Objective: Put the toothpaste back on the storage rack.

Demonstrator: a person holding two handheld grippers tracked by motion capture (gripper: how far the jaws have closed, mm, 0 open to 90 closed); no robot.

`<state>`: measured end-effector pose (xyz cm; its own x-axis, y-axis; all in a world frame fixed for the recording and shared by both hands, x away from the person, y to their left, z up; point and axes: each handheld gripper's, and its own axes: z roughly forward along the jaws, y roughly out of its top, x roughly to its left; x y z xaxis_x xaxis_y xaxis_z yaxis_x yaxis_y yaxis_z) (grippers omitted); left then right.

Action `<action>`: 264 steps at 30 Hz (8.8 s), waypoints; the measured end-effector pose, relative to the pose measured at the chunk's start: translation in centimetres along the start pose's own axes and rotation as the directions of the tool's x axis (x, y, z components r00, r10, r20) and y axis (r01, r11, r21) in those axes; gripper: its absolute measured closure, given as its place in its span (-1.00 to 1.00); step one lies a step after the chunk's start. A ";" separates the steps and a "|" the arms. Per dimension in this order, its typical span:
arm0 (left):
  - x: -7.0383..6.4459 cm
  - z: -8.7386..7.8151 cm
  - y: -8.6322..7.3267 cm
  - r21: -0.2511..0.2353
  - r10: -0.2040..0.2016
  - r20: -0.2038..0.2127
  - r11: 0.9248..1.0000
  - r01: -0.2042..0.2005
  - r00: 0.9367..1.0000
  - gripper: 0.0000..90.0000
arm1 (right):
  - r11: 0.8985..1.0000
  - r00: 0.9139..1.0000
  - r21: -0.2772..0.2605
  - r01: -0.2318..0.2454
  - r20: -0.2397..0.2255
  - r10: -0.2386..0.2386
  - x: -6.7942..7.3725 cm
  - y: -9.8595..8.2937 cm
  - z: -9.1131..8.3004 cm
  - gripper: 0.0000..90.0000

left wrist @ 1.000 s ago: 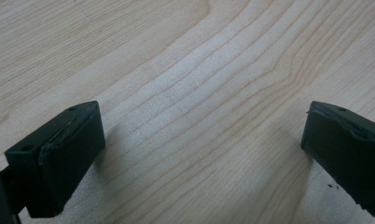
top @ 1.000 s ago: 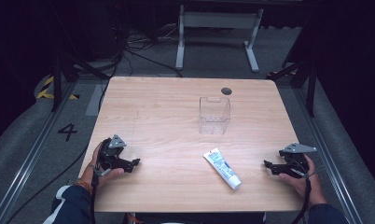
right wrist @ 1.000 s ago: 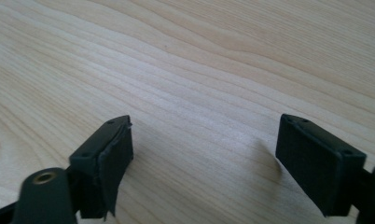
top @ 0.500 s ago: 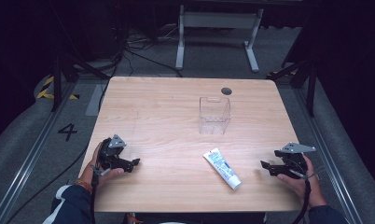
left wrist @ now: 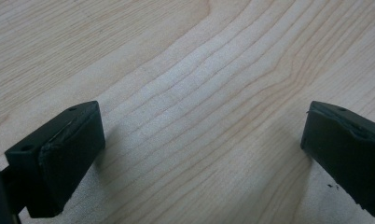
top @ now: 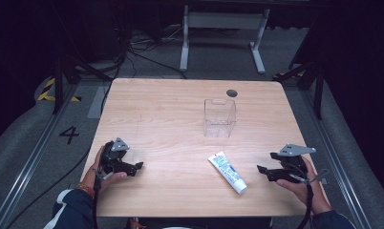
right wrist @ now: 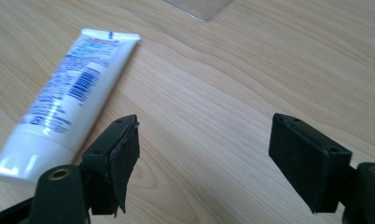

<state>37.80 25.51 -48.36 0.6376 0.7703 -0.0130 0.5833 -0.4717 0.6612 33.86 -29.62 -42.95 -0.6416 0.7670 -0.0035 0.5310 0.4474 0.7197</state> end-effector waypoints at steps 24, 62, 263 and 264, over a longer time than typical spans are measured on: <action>0.0 -0.1 -0.2 0.000 -0.006 -0.001 1.000 0.006 1.000 -1.00 | 0.970 0.977 0.166 0.179 -0.144 -0.155 6.8 6.1 5.7 -0.30; 0.0 -0.1 -0.2 -0.001 0.000 -0.004 1.000 0.000 1.000 -0.99 | 0.888 0.960 0.374 0.268 -0.182 -0.213 8.2 7.3 10.1 0.24; 0.2 -0.1 -0.1 -0.005 0.025 0.000 1.000 -0.025 1.000 -0.99 | 0.965 0.996 -0.251 0.074 -0.033 -0.085 -2.5 14.1 10.7 0.36; 0.2 -0.2 -0.1 -0.005 0.026 0.000 1.000 -0.026 1.000 -0.99 | 0.967 0.996 -0.245 0.071 -0.033 -0.082 -2.5 14.1 10.7 0.36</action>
<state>37.77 25.77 -48.32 0.6526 0.7577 0.0037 0.5642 -0.4892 0.6651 48.84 -20.28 -40.26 -0.7008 0.7123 -0.0395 0.3317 0.3744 0.8659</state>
